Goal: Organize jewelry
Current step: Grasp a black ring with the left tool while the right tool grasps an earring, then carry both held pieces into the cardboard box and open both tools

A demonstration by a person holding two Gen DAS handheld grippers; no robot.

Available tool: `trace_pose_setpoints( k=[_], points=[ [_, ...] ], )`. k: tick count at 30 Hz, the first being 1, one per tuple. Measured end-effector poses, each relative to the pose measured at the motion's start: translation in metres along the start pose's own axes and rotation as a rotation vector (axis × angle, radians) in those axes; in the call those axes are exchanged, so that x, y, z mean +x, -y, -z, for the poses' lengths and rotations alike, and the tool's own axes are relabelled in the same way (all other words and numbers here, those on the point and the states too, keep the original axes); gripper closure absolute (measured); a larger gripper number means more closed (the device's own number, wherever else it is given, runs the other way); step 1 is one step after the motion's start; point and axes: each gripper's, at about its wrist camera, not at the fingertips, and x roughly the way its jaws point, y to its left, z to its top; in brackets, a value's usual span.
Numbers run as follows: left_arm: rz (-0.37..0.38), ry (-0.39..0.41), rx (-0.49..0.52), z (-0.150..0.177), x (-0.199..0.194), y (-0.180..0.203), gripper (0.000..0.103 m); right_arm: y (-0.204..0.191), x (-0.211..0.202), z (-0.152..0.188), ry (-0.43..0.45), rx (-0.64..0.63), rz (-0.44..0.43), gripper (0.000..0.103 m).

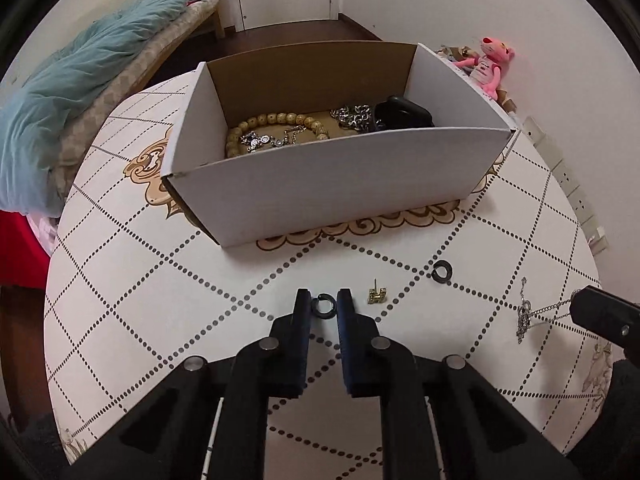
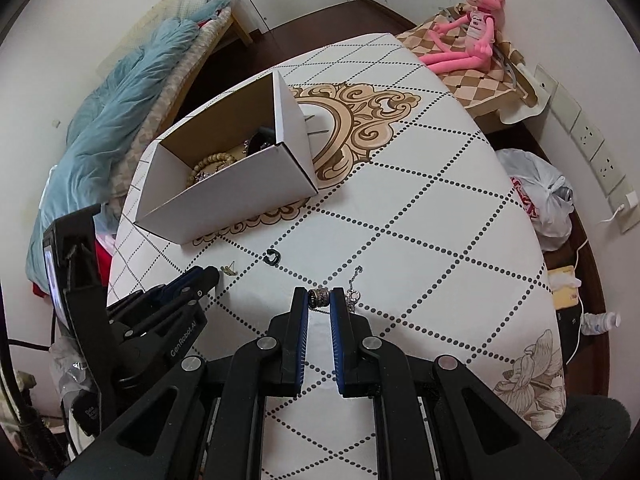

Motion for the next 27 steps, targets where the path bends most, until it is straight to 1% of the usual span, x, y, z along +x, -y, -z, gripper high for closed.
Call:
trace_pose_setpoints(
  k=[4, 8, 11, 15, 18, 23, 27],
  points=[
    [0.016, 0.004, -0.004, 0.001, -0.005, -0.001, 0.093, -0.005, -0.005, -0.003, 0.009, -0.013, -0.004, 0.091],
    [0.057, 0.037, -0.01, 0.0, -0.033, -0.002, 0.093, -0.014, -0.025, -0.012, 0.036, -0.034, -0.041, 0.091],
    [0.101, 0.08, -0.014, -0.009, -0.066, -0.006, 0.093, -0.026, -0.049, -0.028, 0.071, -0.056, -0.084, 0.092],
    [0.143, 0.104, -0.03, -0.028, -0.093, -0.016, 0.093, -0.046, -0.078, -0.057, 0.123, -0.1, -0.133, 0.092],
    [0.153, 0.128, -0.045, -0.049, -0.106, -0.026, 0.093, -0.063, -0.091, -0.081, 0.155, -0.135, -0.148, 0.092],
    [0.146, 0.147, -0.051, -0.084, -0.109, -0.042, 0.093, -0.086, -0.091, -0.119, 0.176, -0.187, -0.138, 0.092],
    [0.153, 0.123, -0.069, -0.1, -0.099, -0.052, 0.093, -0.1, -0.077, -0.142, 0.157, -0.212, -0.122, 0.092]
  ],
)
